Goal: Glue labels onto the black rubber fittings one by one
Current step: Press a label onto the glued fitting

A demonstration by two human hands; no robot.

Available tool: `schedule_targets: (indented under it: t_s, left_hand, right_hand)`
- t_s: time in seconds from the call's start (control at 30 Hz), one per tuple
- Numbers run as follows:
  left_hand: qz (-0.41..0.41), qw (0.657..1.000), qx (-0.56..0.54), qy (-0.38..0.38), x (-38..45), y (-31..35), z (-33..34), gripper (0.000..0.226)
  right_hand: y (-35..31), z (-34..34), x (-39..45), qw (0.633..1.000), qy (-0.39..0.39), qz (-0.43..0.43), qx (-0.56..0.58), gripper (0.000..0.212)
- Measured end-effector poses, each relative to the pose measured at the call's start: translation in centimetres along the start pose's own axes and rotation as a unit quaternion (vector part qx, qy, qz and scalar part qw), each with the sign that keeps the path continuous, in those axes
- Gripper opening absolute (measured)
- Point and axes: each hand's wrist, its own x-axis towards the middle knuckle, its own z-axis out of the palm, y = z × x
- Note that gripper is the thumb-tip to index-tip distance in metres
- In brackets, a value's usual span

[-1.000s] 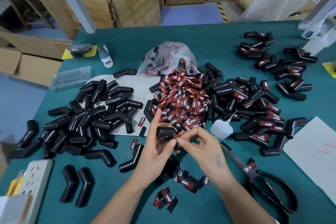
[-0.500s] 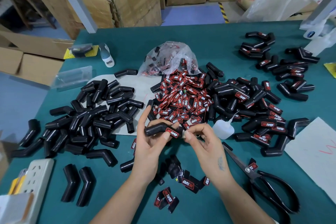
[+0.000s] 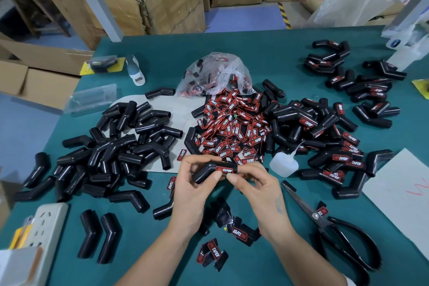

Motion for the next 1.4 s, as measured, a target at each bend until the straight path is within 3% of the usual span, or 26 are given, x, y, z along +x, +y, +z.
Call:
schedule_targets:
  t_s: [0.43, 1.4]
  left_hand:
    - [-0.044, 0.999, -0.014, -0.015, -0.07, 0.19, -0.07, 0.029]
    - [-0.06, 0.997, 0.009, -0.046, 0.16, 0.5, -0.56, 0.026]
  right_hand:
    - [0.3, -0.35, 0.09, 1.0, 0.004, -0.01, 0.016, 0.007]
    - [0.51, -0.3, 0.5, 1.0, -0.001, -0.018, 0.014, 0.008]
